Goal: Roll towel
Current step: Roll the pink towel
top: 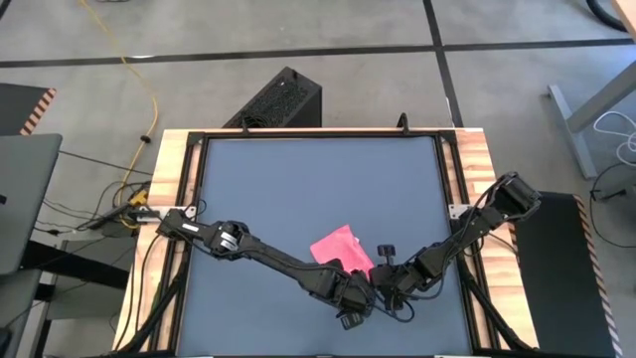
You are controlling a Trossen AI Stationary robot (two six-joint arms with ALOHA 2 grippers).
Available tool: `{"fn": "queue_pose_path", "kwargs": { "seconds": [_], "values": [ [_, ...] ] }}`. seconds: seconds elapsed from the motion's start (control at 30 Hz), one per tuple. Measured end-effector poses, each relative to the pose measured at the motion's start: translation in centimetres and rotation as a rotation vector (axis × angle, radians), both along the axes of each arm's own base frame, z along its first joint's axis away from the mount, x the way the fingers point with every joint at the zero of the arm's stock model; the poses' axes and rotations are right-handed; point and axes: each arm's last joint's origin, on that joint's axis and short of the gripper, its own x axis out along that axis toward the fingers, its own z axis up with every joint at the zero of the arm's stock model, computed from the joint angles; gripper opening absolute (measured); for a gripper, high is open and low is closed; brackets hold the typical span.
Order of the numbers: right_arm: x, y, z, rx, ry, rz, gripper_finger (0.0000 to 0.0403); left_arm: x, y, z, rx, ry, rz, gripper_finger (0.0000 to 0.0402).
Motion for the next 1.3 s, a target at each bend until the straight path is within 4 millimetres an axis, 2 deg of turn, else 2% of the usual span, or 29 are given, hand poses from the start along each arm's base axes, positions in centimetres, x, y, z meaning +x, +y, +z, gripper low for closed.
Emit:
{"fn": "queue_pose_path", "kwargs": {
  "seconds": [0.13, 0.23, 0.37, 0.6, 0.9, 1.1, 1.2, 1.3],
  "values": [
    [0.0, 0.0, 0.0, -0.002, -0.001, 0.000, 0.0046, 0.0, -0.3, -0.3, -0.013, -0.001, 0.031, 0.0082],
    [0.0, 0.0, 0.0, -0.002, -0.001, -0.002, 0.0046, 0.1, -0.5, -1.9, -0.017, 0.033, 0.036, 0.0082],
    [0.0, -0.1, 0.0, -0.005, 0.003, -0.002, 0.0046, 0.1, -1.2, -2.5, -0.050, 0.038, 0.025, 0.0082],
    [0.0, -0.1, 0.0, -0.005, 0.003, -0.002, 0.0046, -0.2, -1.9, -2.7, -0.040, 0.035, 0.049, 0.0082],
    [0.0, 0.0, 0.0, 0.006, 0.010, 0.000, 0.0044, -0.3, -1.8, -2.9, -0.054, 0.045, 0.133, 0.0080],
    [-0.1, 0.0, 0.2, 0.041, 0.017, -0.016, 0.0037, -0.3, -1.9, -2.9, -0.071, 0.033, 0.175, 0.0041],
    [-0.3, -0.1, 0.9, 0.077, 0.017, -0.020, 0.0036, -0.2, -1.9, -2.9, -0.086, 0.025, 0.194, 0.0009],
    [-0.5, -0.1, 1.9, 0.114, 0.008, -0.013, 0.0034, -0.1, -1.9, -2.8, -0.100, 0.024, 0.210, 0.0004]
  ]
}}
